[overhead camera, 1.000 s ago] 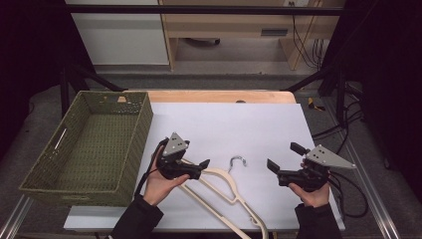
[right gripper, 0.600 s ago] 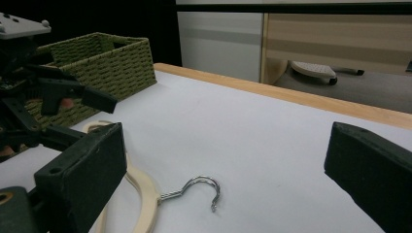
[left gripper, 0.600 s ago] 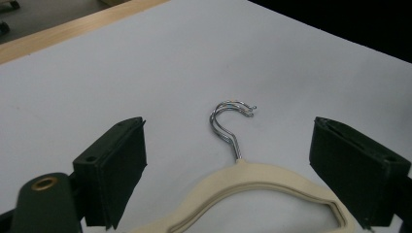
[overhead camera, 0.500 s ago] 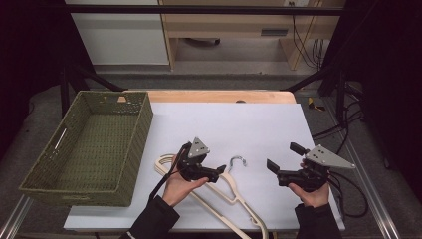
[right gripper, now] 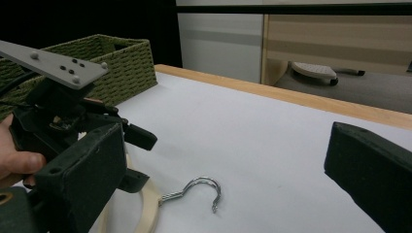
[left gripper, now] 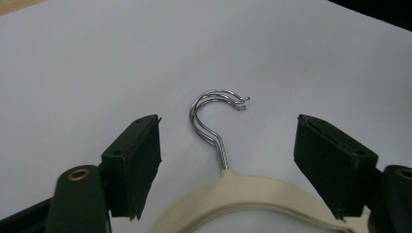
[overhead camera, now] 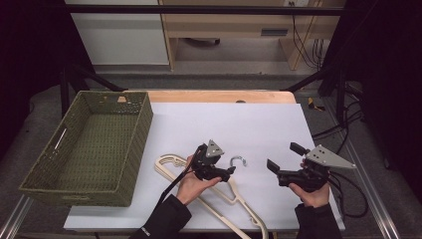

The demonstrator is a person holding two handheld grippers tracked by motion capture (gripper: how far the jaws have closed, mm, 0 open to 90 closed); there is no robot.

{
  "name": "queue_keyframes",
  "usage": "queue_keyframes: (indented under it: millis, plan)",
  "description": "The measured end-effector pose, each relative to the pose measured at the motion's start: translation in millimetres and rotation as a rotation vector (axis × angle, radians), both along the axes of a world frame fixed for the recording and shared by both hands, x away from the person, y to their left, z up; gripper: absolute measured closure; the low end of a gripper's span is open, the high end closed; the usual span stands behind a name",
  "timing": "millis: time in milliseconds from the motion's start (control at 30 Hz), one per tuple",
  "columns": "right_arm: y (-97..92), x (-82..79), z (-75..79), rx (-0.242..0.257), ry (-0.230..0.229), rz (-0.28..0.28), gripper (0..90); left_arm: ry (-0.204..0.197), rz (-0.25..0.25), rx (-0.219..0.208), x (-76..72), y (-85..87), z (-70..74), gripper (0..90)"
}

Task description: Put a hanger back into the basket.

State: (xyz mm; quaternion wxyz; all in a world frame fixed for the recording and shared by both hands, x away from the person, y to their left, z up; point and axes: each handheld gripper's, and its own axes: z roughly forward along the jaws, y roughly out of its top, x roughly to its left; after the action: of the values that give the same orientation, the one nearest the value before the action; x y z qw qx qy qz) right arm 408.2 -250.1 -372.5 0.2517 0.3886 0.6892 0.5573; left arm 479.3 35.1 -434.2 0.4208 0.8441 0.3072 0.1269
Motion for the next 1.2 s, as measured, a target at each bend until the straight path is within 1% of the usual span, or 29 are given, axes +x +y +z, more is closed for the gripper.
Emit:
queue_keyframes:
  millis: [133, 200, 300, 467, 500, 600, 633, 700, 767, 800, 867, 900, 1000, 1100, 1167, 1200]
  plan:
    - [0.1, -0.1, 0.0, 0.003, -0.001, 0.001, 2.1, 0.017, 0.003, 0.023, 3.7, -6.2, -8.5, 31.6]
    - [0.2, 0.0, -0.1, 0.002, 0.0, 0.0, 2.1, 0.017, -0.001, 0.039, 4.8, -8.7, -11.8, 34.9]
    - [0.7, 0.5, -0.5, 0.001, -0.003, 0.0, 2.1, 0.028, 0.003, 0.052, 6.1, -13.8, -17.9, 42.4]
    - [0.9, 0.7, -0.6, 0.002, -0.005, 0.002, 2.1, 0.043, 0.002, 0.099, 9.2, -20.5, -26.5, 53.0]
    - [1.0, 0.7, -0.7, 0.002, -0.004, 0.002, 2.1, 0.044, 0.009, 0.103, 9.8, -21.6, -28.2, 55.1]
    - [1.1, 0.7, -0.8, 0.001, -0.004, 0.003, 2.1, 0.062, 0.011, 0.105, 12.3, -22.9, -31.5, 61.3]
    - [0.8, 0.7, -0.9, -0.003, -0.002, 0.006, 2.1, 0.069, 0.016, 0.097, 12.9, -23.3, -32.6, 62.6]
    - [1.0, 0.6, -1.0, -0.005, 0.001, 0.005, 2.1, 0.067, 0.026, 0.106, 13.6, -24.2, -34.3, 65.7]
    - [1.2, 0.6, -1.1, -0.008, 0.002, 0.005, 2.2, 0.084, 0.021, 0.116, 14.9, -24.4, -35.6, 69.2]
    - [1.3, 0.7, -1.2, -0.008, 0.002, 0.005, 2.2, 0.08, 0.031, 0.114, 15.4, -25.1, -37.2, 70.5]
    - [1.5, 0.7, -1.4, -0.01, 0.004, 0.009, 2.3, 0.094, 0.031, 0.11, 16.4, -25.2, -37.6, 72.5]
    - [1.8, 1.0, -1.5, -0.009, 0.003, 0.007, 2.3, 0.092, 0.033, 0.111, 16.4, -26.1, -37.9, 72.8]
    - [2.6, 1.0, -2.0, -0.008, 0.004, 0.012, 2.4, 0.104, 0.03, 0.116, 16.4, -29.0, -39.0, 78.1]
    - [3.2, 1.1, -2.4, -0.011, 0.008, 0.014, 2.6, 0.111, 0.052, 0.112, 16.4, -31.3, -38.7, 80.4]
    - [3.8, 1.3, -3.0, -0.016, 0.008, 0.017, 2.7, 0.109, 0.066, 0.112, 15.9, -30.5, -36.6, 85.1]
    - [4.2, 1.4, -3.2, -0.015, 0.01, 0.018, 2.7, 0.108, 0.073, 0.106, 15.6, -30.5, -36.5, 85.9]
